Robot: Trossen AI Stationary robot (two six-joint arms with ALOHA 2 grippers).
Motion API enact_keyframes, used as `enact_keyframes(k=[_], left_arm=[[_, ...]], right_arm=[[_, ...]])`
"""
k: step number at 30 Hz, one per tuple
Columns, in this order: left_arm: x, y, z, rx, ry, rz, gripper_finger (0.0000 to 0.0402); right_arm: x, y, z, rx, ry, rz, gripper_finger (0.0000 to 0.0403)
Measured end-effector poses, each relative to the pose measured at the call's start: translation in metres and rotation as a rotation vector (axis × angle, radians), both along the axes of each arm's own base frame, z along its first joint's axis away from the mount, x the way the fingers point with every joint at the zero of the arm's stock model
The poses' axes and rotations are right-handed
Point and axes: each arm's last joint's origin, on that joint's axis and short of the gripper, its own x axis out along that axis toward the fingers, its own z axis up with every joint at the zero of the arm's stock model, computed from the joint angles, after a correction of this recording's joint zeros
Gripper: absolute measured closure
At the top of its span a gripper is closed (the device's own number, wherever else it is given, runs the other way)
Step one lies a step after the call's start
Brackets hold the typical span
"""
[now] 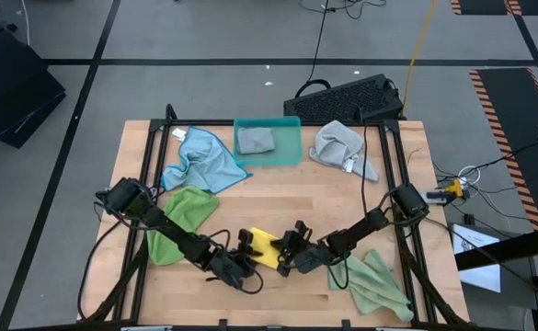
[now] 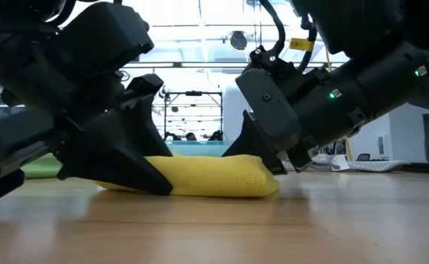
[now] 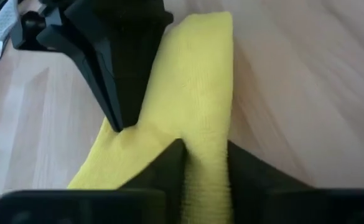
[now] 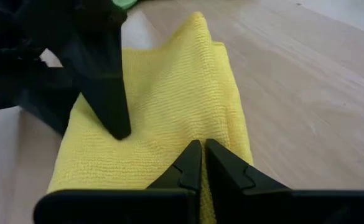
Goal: Fold microfiber towels
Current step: Stack the folded yellow microfiber cloth on top of the dark gray microfiber cloth into the green bin
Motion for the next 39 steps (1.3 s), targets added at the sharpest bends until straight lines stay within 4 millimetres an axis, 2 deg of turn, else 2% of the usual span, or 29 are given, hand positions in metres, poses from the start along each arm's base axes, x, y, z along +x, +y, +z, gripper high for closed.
enact_keyframes(k=[3, 5, 10, 14, 17, 19, 23, 28, 33, 39], left_arm=[[0.0, 0.001, 0.001, 0.003, 0.002, 0.005, 0.0364], [-0.001, 0.003, 0.004, 0.015, 0.008, -0.001, 0.0387], [-0.003, 0.008, 0.02, 0.017, 0.016, -0.022, 0.0379], [-0.005, 0.019, 0.041, 0.024, 0.007, -0.013, 0.0392], [-0.005, 0.031, 0.058, 0.033, -0.001, -0.009, 0.0387], [-0.003, 0.04, 0.071, 0.026, -0.02, -0.009, 0.0384], [-0.003, 0.066, 0.093, 0.017, -0.036, 0.003, 0.0392], [-0.001, 0.107, 0.114, 0.03, -0.053, 0.038, 0.0387], [0.003, 0.159, 0.127, 0.111, -0.085, 0.131, 0.0392], [0.003, 0.224, 0.139, 0.231, -0.151, 0.262, 0.0389]], right_arm=[[0.0, 0.003, 0.004, -0.033, -0.009, 0.039, 0.0376], [-0.002, 0.003, 0.011, -0.057, -0.002, 0.058, 0.0356], [-0.013, 0.003, 0.05, -0.173, 0.023, 0.054, 0.0287], [-0.031, 0.002, 0.086, -0.273, 0.044, 0.019, 0.0238], [-0.045, 0.003, 0.108, -0.322, 0.021, 0.001, 0.0216], [-0.055, 0.004, 0.116, -0.346, -0.006, -0.005, 0.021], [-0.073, 0.002, 0.118, -0.344, -0.059, -0.007, 0.0211], [-0.085, -0.002, 0.103, -0.321, -0.135, 0.011, 0.0217], [-0.092, -0.007, 0.095, -0.318, -0.18, 0.016, 0.0217], [-0.094, -0.009, 0.094, -0.344, -0.184, 0.028, 0.0218]])
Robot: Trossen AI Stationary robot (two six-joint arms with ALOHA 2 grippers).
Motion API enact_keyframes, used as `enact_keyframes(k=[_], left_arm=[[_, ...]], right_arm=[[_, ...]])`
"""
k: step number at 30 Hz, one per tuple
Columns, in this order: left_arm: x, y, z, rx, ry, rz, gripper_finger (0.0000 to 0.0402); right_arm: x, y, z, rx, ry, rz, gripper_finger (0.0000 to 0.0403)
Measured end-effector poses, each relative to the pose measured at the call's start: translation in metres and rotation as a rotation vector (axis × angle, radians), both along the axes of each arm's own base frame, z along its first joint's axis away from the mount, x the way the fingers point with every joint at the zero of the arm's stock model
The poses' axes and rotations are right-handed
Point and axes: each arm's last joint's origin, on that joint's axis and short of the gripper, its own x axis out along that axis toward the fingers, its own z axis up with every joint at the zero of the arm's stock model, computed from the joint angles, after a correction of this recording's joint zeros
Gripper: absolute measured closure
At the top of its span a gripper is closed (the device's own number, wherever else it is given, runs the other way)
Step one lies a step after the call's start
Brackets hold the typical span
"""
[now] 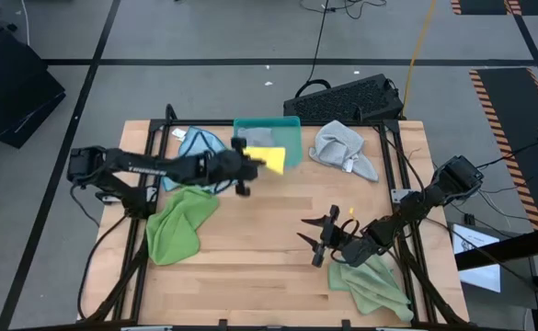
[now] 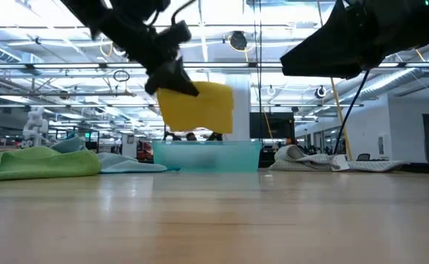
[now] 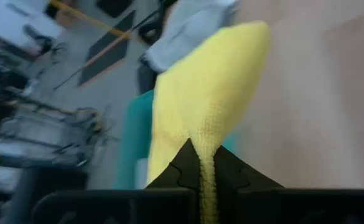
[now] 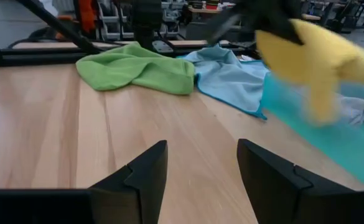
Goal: Fold microfiber towels
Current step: Stack the folded yellow microfiber cloth on top of the dark gray microfiber cloth into the green bin
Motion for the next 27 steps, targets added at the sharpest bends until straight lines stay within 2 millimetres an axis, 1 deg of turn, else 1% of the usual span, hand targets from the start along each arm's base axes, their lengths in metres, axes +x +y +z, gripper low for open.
enact_keyframes(k=[4, 6, 10, 13, 17, 21, 24, 27], left_arm=[[-0.004, 0.034, 0.006, 0.074, -0.033, 0.066, 0.0392], [-0.008, 0.052, 0.007, 0.081, -0.044, 0.09, 0.039], [-0.012, 0.08, 0.005, 0.068, -0.089, 0.092, 0.0388], [-0.01, 0.098, -0.003, 0.085, -0.111, 0.1, 0.0393], [-0.004, 0.111, -0.02, 0.112, -0.102, 0.111, 0.0385], [0.001, 0.121, -0.033, 0.204, -0.068, 0.147, 0.0387], [0.002, 0.126, -0.043, 0.218, -0.026, 0.154, 0.0393], [0.004, 0.127, -0.055, 0.206, 0.018, 0.163, 0.0387]], right_arm=[[0.0, 0.0, 0.0, -0.014, 0.007, 0.004, 0.0218], [0.0, 0.0, 0.0, -0.026, 0.012, 0.006, 0.0218], [0.001, -0.002, -0.001, -0.05, 0.026, 0.003, 0.0218], [0.002, -0.005, -0.001, -0.069, 0.035, -0.004, 0.0218], [0.004, -0.009, -0.001, -0.083, 0.042, -0.013, 0.0218], [0.004, -0.009, -0.002, -0.099, 0.055, -0.01, 0.0218], [0.004, -0.009, -0.002, -0.102, 0.058, -0.01, 0.0218], [0.004, -0.009, -0.002, -0.104, 0.061, -0.009, 0.0218]])
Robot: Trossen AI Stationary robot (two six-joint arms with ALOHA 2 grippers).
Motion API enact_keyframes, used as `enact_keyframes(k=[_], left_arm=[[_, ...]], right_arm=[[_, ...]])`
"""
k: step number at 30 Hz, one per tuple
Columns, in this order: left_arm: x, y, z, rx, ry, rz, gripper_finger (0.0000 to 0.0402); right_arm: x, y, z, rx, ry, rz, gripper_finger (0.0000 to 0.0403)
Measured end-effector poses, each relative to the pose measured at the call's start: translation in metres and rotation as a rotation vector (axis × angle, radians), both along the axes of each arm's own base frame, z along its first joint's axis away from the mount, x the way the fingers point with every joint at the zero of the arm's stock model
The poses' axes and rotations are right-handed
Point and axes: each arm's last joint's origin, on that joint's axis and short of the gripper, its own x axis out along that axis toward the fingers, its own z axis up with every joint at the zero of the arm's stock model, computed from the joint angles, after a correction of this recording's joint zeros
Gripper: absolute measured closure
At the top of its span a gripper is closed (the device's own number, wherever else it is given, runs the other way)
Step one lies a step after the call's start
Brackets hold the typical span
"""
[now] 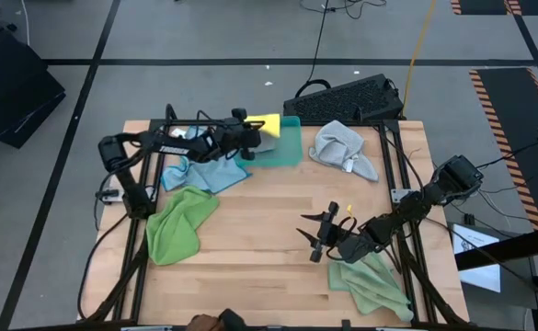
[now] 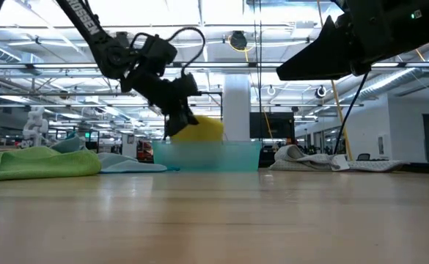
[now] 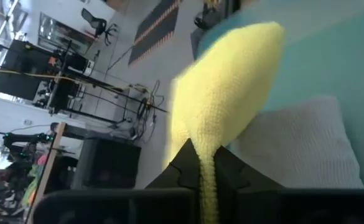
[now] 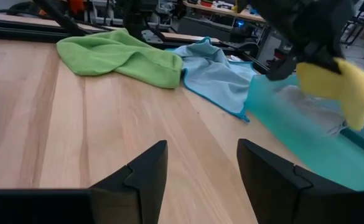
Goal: Fold microfiber towels
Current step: Stack the folded yellow microfiber cloth on top of the dark gray microfiber cloth into the green bin
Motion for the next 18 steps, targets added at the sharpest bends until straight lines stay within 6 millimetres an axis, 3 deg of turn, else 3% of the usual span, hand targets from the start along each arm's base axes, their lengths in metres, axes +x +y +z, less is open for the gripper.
enact_keyframes(k=[10, 18], left_arm=[[0.0, -0.001, -0.016, -0.025, 0.104, 0.008, 0.038], [-0.001, -0.004, -0.017, -0.057, 0.115, 0.018, 0.0282]], right_arm=[[0.0, 0.0, 0.0, -0.005, 0.0, -0.003, 0.0218], [0.002, -0.003, 0.0, -0.005, -0.001, -0.014, 0.0218]])
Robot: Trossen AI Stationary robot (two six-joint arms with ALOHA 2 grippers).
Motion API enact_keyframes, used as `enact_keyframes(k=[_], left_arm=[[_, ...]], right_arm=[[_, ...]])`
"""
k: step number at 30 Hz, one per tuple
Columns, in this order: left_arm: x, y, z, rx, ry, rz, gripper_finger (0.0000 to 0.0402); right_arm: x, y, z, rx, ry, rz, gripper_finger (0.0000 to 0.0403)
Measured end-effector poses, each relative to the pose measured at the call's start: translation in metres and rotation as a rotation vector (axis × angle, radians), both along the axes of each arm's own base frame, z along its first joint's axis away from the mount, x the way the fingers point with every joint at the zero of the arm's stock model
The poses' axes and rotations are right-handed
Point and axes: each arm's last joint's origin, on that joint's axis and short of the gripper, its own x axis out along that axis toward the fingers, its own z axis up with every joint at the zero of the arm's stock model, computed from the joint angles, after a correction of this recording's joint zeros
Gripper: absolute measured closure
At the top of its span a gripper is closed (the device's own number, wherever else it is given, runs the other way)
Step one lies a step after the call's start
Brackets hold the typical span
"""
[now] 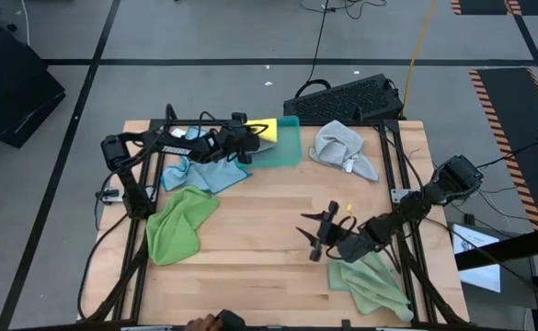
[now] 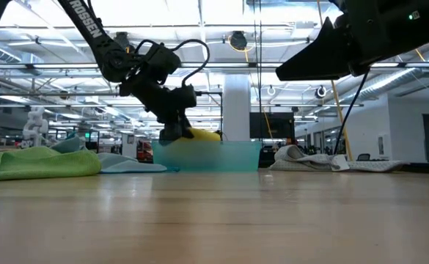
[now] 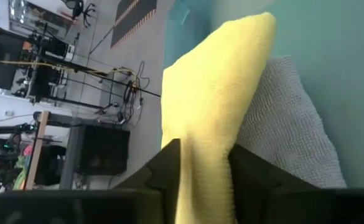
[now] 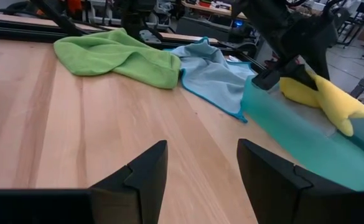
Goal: Fold microfiber towels
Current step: Stack the folded yellow microfiber cloth on top of the dark gray microfiber cloth into the green bin
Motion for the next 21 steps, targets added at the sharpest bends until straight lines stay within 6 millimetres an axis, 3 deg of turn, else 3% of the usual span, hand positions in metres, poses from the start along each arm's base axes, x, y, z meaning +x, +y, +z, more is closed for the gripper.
enact_keyframes(k=[6, 21], left_arm=[[-0.005, -0.006, 0.014, -0.086, 0.044, 0.018, 0.0246], [-0.011, 0.018, 0.058, -0.506, 0.068, 0.067, 0.0243]], right_arm=[[0.002, -0.004, 0.0, 0.001, 0.0, -0.014, 0.0218], [0.002, -0.004, 0.0, 0.008, 0.002, -0.014, 0.0218]])
